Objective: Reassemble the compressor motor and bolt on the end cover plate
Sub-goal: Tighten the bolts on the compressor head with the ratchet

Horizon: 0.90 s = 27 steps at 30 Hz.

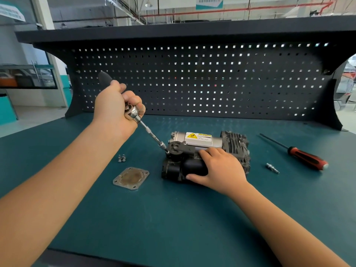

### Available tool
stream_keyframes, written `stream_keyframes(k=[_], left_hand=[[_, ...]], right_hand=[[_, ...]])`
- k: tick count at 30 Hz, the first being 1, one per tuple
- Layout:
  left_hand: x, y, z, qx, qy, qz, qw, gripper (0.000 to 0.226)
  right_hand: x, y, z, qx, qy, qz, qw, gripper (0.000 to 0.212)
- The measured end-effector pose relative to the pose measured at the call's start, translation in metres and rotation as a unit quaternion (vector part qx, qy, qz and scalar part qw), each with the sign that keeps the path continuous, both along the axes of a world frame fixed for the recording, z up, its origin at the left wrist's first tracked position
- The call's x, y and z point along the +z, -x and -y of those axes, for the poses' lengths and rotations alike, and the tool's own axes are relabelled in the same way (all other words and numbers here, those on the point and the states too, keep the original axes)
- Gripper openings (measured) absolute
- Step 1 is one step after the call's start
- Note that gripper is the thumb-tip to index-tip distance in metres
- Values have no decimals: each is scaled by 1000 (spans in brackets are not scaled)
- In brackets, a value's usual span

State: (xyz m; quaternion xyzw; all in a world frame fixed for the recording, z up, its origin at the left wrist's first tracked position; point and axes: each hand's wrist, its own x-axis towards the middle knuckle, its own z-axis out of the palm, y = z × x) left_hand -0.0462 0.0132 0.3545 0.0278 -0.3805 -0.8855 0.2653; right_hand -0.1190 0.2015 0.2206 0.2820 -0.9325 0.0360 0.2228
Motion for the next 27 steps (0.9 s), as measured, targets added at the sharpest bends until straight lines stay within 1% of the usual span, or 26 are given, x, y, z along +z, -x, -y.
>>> stream_keyframes(k=[5,7,12,14,16,18,20,23,27], left_hand=[[6,5,0,20,-89,14,996,38],[7,5,1,23,-100,17,995,39],[4,2,6,26,-29,62,997,27],[4,3,6,30,-8,69,997,30],[6,5,2,42,8,59,997,33],[9,7,-3,44,15,38,998,30],[11,7,-8,35,50,30,998,27],[15,7,-13,4,139,53,989,25],[22,8,-14,-21,179,76,981,22]], right_hand=[[2,2,1,4,-24,-1,1000,83],[2,2,1,5,-33,2,999,84],[0,4,-1,9,-26,-2,1000,85],[0,4,0,11,-24,-3,1000,85],[0,4,0,12,-23,-3,1000,85],[0,4,0,11,-24,-5,1000,85],[0,5,-1,10,-23,-8,1000,86],[-1,5,-1,10,-19,-4,1000,87],[1,4,-1,13,-19,-3,1000,87]])
